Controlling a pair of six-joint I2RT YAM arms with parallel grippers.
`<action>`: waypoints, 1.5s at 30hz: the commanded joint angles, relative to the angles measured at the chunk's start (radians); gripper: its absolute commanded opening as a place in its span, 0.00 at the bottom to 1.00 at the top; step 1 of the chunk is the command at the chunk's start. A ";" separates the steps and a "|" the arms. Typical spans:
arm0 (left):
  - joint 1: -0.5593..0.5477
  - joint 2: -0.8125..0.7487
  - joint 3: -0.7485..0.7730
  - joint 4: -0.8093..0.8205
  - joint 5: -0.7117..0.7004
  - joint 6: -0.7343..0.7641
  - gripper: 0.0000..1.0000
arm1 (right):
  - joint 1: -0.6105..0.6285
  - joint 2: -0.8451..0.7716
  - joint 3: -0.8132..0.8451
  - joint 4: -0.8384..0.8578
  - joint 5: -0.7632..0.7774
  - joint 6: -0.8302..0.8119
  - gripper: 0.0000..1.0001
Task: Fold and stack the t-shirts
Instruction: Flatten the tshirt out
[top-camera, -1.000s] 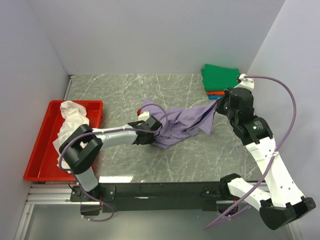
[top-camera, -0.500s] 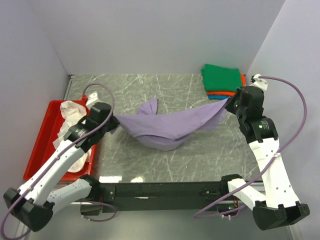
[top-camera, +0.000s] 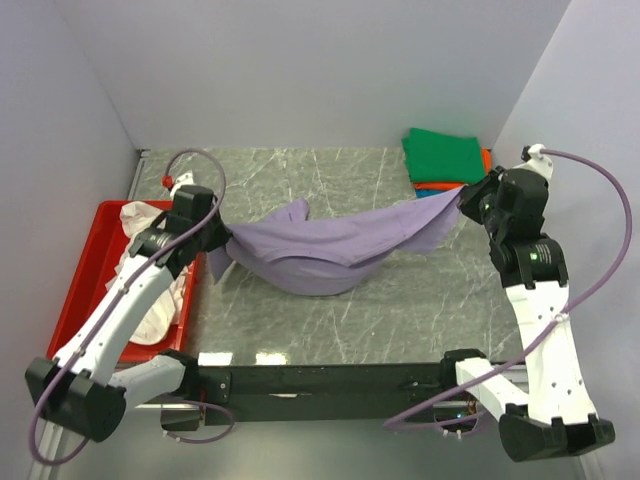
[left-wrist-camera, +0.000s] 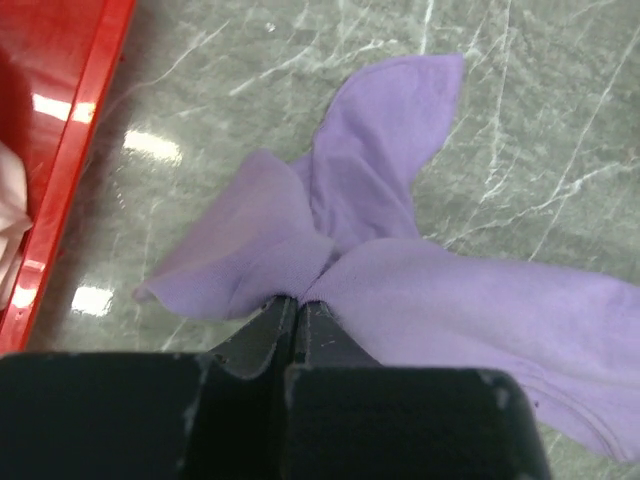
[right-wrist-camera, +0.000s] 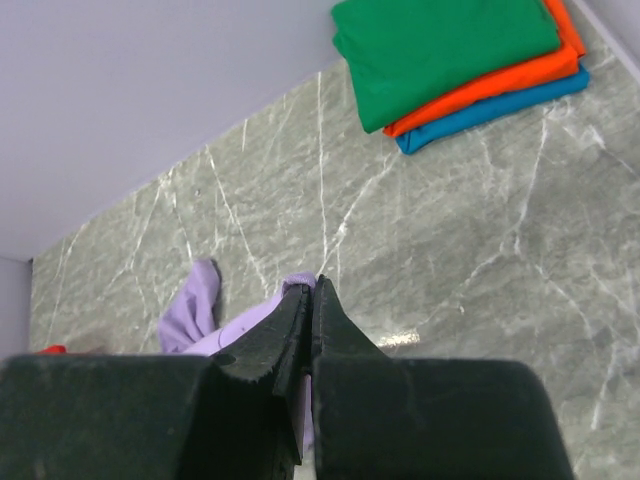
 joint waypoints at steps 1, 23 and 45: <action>0.031 0.040 0.131 0.059 0.063 0.045 0.00 | -0.022 0.046 0.086 0.044 -0.034 0.015 0.00; 0.111 0.596 0.770 -0.095 0.452 0.265 0.00 | -0.024 0.012 -0.053 0.115 -0.170 0.084 0.00; 0.016 0.439 0.063 0.297 0.252 0.068 0.06 | -0.059 0.192 -0.565 0.411 -0.291 0.093 0.00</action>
